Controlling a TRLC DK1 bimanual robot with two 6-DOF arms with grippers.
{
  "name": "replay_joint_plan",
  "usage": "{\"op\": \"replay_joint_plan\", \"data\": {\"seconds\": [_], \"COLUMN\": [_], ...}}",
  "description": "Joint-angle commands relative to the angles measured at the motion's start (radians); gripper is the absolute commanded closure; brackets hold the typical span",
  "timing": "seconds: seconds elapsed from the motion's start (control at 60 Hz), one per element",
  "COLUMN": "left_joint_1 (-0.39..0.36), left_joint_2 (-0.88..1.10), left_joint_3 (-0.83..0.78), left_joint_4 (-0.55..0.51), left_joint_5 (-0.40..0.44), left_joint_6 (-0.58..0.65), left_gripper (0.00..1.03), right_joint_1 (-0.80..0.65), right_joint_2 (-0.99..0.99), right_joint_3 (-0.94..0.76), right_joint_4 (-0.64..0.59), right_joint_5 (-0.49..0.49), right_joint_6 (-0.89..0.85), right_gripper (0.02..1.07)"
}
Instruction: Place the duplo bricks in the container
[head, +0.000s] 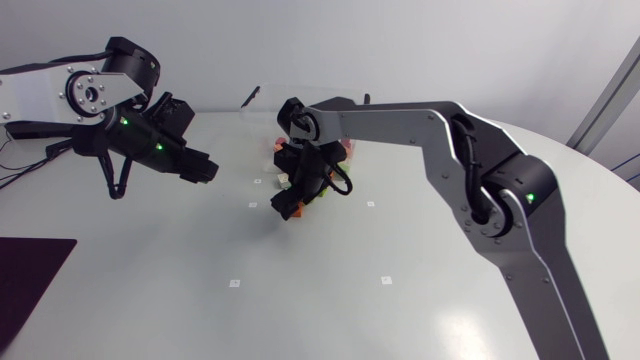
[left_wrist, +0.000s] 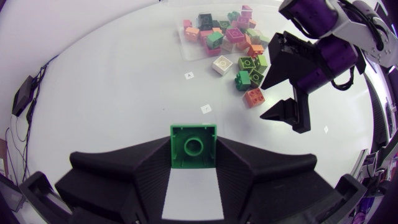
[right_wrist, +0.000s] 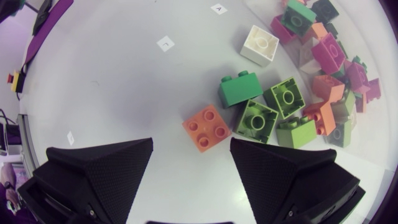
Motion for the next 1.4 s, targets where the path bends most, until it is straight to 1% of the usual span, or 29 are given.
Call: {"op": "replay_joint_plan", "data": {"seconds": [0.0, 0.117, 0.15, 0.283, 0.417, 0.467, 0.6, 0.683, 0.717, 0.783, 0.917, 0.933, 0.95, 1.0, 1.083, 1.233, 1.383], "left_joint_1": [0.006, 0.009, 0.012, 0.031, 0.038, 0.038, 0.038, 0.046, 0.049, 0.057, 0.088, 0.088, 0.092, 0.103, 0.108, 0.109, 0.089], "left_joint_2": [-0.027, -0.041, -0.046, -0.064, -0.078, -0.082, -0.093, -0.102, -0.107, -0.115, -0.13, -0.13, -0.131, -0.133, -0.133, -0.122, -0.076], "left_joint_3": [-0.02, -0.023, -0.024, -0.024, -0.015, -0.015, -0.015, -0.015, -0.015, -0.013, 0.0, 0.0, 0.005, 0.008, 0.01, 0.03, 0.089], "left_joint_4": [-0.002, -0.003, -0.005, -0.01, -0.02, -0.02, -0.025, -0.031, -0.033, -0.037, -0.049, -0.049, -0.053, -0.059, -0.059, -0.059, -0.057], "left_joint_5": [0.012, 0.014, 0.014, 0.021, 0.028, 0.028, 0.032, 0.04, 0.04, 0.043, 0.06, 0.06, 0.063, 0.067, 0.069, 0.071, 0.075], "left_joint_6": [0.017, 0.021, 0.022, 0.03, 0.037, 0.037, 0.037, 0.039, 0.04, 0.044, 0.053, 0.053, 0.054, 0.062, 0.067, 0.067, 0.056], "left_gripper": [0.68, 0.68, 0.68, 0.68, 0.68, 0.68, 0.68, 0.68, 0.68, 0.68, 0.68, 0.68, 0.68, 0.68, 0.68, 0.68, 0.68], "right_joint_1": [0.019, 0.019, 0.02, 0.033, 0.043, 0.048, 0.048, 0.05, 0.05, 0.05, 0.054, 0.054, 0.056, 0.056, 0.056, 0.056, 0.053], "right_joint_2": [0.073, 0.18, 0.189, 0.174, 0.177, 0.183, 0.235, 0.249, 0.254, 0.267, 0.273, 0.273, 0.27, 0.264, 0.237, 0.148, -0.023], "right_joint_3": [0.1, 0.31, 0.334, 0.334, 0.328, 0.333, 0.404, 0.422, 0.428, 0.434, 0.427, 0.425, 0.423, 0.414, 0.373, 0.249, 0.054], "right_joint_4": [-0.058, -0.215, -0.232, -0.253, -0.253, -0.253, -0.281, -0.282, -0.282, -0.282, -0.282, -0.282, -0.282, -0.282, -0.275, -0.212, -0.107], "right_joint_5": [0.017, 0.02, 0.02, 0.045, 0.118, 0.129, 0.158, 0.189, 0.189, 0.192, 0.198, 0.2, 0.206, 0.209, 0.218, 0.238, 0.257], "right_joint_6": [0.1, 0.238, 0.276, 0.416, 0.538, 0.57, 0.655, 0.693, 0.704, 0.724, 0.733, 0.732, 0.733, 0.727, 0.724, 0.721, 0.704], "right_gripper": [0.17, 0.17, 0.17, 0.17, 0.17, 0.17, 0.18, 0.32, 0.35, 0.37, 0.58, 0.59, 0.63, 0.72, 0.73, 0.76, 0.77]}}
